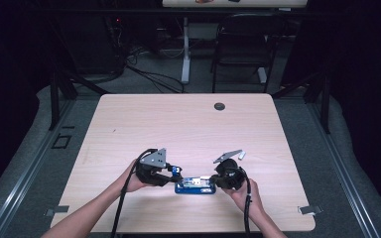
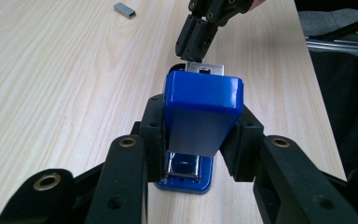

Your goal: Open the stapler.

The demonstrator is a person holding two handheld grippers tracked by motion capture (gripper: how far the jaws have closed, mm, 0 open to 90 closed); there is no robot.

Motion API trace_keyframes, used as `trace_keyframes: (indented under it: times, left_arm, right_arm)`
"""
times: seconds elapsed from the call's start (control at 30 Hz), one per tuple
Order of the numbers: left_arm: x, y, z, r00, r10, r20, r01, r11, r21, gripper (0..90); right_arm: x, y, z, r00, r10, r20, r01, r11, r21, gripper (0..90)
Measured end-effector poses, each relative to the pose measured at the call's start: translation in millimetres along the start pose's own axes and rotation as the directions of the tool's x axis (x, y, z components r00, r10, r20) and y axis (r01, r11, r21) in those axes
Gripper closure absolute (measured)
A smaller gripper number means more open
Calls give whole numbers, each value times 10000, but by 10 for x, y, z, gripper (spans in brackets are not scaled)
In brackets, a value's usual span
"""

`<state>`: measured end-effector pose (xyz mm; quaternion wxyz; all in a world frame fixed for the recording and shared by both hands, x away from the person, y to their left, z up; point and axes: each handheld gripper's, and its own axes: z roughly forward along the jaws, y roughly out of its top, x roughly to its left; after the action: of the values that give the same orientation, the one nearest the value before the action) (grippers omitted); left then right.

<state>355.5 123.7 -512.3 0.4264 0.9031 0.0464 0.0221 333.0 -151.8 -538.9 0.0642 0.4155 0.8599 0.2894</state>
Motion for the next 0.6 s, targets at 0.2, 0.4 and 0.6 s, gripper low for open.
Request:
trace_keyframes:
  times: [0.2, 0.4, 0.6]
  left_arm:
    - [22, 16, 2, 10000, 25, 41, -25, 10000, -27, 657]
    - [13, 29, 13, 10000, 57, 22, -56, 10000, -40, 657]
    - [7, 46, 22, 10000, 62, 10, -62, 10000, 0, 656]
  right_arm:
    - [-1, 20, -66, 9999, -98, -79, 95, 9993, -358, 864]
    - [16, 49, -106, 9994, -338, 110, 342, 9987, -369, 877]
    - [122, 214, -315, 9965, -725, -426, 665, 9894, -1292, 900]
